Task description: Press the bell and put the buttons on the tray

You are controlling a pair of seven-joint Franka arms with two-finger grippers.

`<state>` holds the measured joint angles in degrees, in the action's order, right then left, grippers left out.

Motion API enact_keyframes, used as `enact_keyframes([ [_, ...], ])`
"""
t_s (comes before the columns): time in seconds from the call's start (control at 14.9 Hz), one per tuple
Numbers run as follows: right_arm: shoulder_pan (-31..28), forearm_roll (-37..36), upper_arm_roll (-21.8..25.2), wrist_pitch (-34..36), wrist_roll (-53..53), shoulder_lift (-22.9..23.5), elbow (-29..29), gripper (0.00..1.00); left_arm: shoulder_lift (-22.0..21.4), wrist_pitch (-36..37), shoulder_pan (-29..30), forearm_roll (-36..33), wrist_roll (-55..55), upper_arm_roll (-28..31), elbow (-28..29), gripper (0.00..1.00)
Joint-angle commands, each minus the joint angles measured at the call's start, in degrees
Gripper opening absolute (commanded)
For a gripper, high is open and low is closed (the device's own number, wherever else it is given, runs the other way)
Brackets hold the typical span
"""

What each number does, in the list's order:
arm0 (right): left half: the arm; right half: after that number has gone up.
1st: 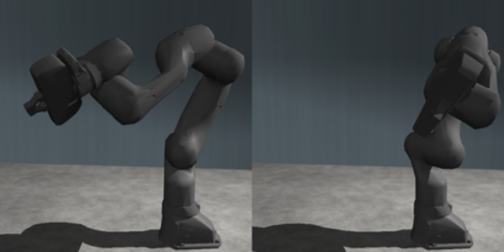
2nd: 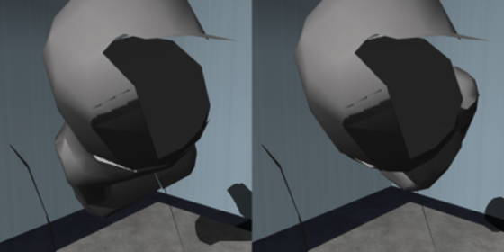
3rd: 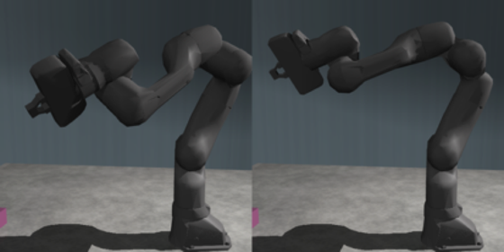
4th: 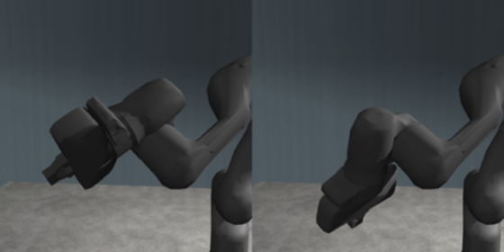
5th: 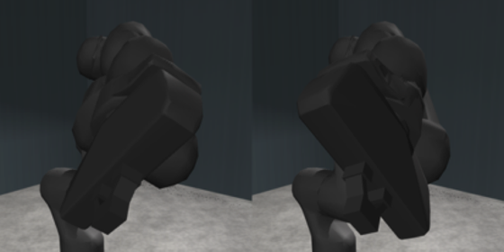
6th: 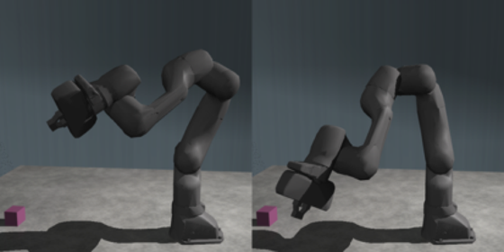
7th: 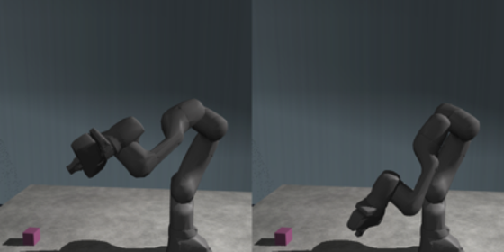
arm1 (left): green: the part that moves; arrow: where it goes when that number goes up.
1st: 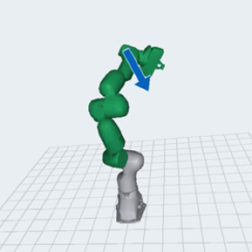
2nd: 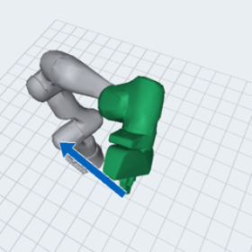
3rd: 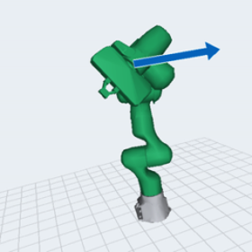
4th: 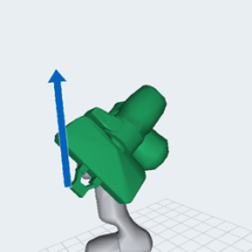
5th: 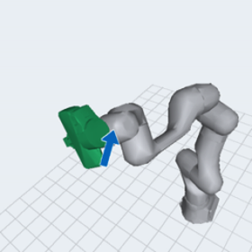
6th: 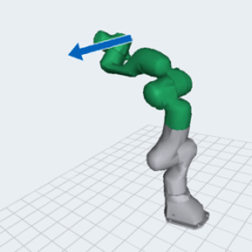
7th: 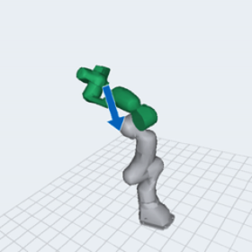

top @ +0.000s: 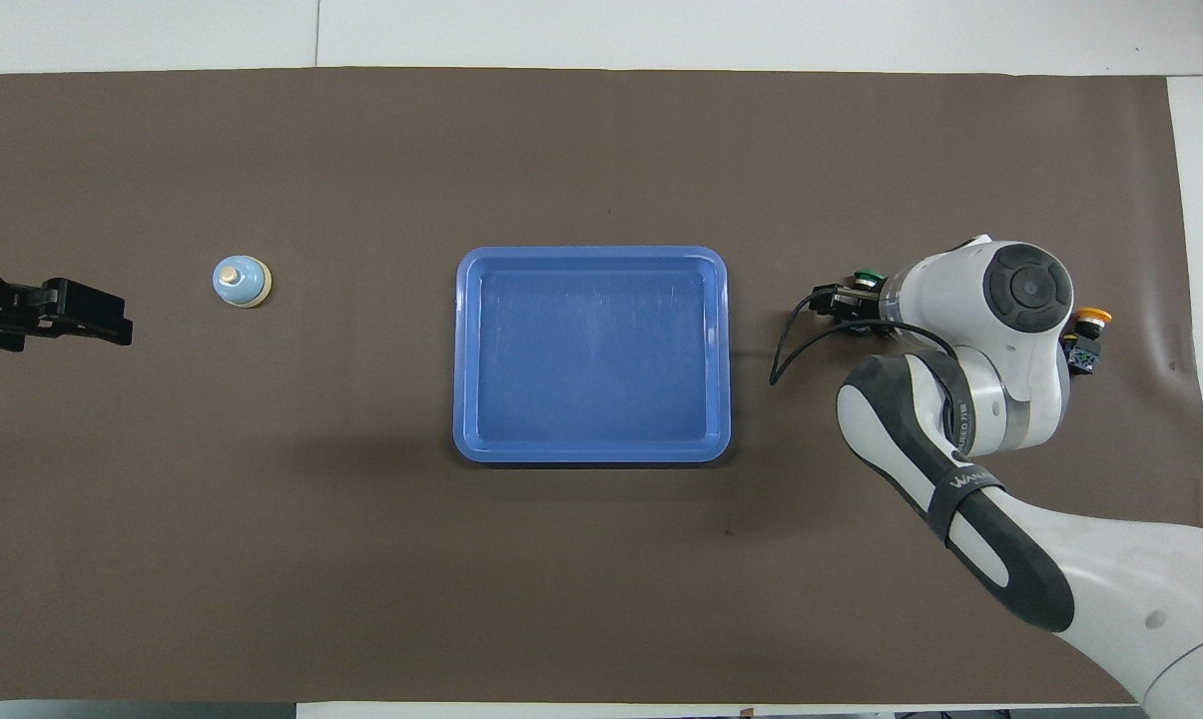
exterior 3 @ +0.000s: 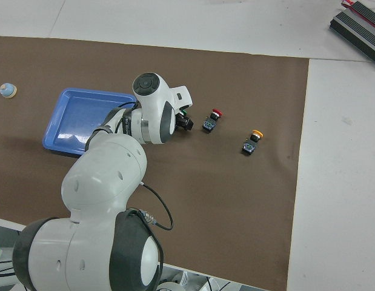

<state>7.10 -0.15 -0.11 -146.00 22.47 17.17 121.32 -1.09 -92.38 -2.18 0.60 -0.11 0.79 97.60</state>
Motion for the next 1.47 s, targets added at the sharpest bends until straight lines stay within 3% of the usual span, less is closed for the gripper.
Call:
enact_keyframes([
  [0.0, -0.6, -1.0, -0.2, -1.1, 1.3, 0.9, -0.6, 0.69, -0.6, 0.1, 0.1, -0.7, -0.1, 0.0, 0.0, 1.00],
  [0.2, -0.5, -1.0, -0.2, -1.0, 1.4, 0.9, -0.6, 0.11, -0.6, 0.1, 0.1, -0.7, -0.1, 0.0, 0.0, 1.00],
  [0.27, -0.5, -1.0, -0.2, -1.1, 1.3, 0.8, -0.6, 0.00, -0.6, 0.1, 0.1, -0.7, -0.1, 0.0, 0.0, 1.00],
  [0.6, -0.5, -1.0, -0.2, -0.2, 1.1, 0.9, -1.9, 0.00, -0.6, 0.1, 0.1, -0.7, -0.1, 0.0, 0.0, 1.00],
  [0.87, 0.7, -0.1, -0.4, 13.6, 1.4, 0.8, -12.1, 0.00, -0.6, 0.1, 0.1, -0.7, -0.1, 0.0, 0.0, 1.00],
  [1.14, 6.9, 0.1, -0.6, 24.6, 8.0, 0.9, -21.2, 0.00, -0.6, 0.1, 0.1, -0.7, -0.1, 0.0, 0.0, 1.00],
  [1.41, 14.6, 1.9, -0.6, 24.5, 15.8, 1.0, -21.6, 0.00, -0.6, 0.1, 0.1, -0.7, -0.1, 0.0, 0.0, 1.00],
])
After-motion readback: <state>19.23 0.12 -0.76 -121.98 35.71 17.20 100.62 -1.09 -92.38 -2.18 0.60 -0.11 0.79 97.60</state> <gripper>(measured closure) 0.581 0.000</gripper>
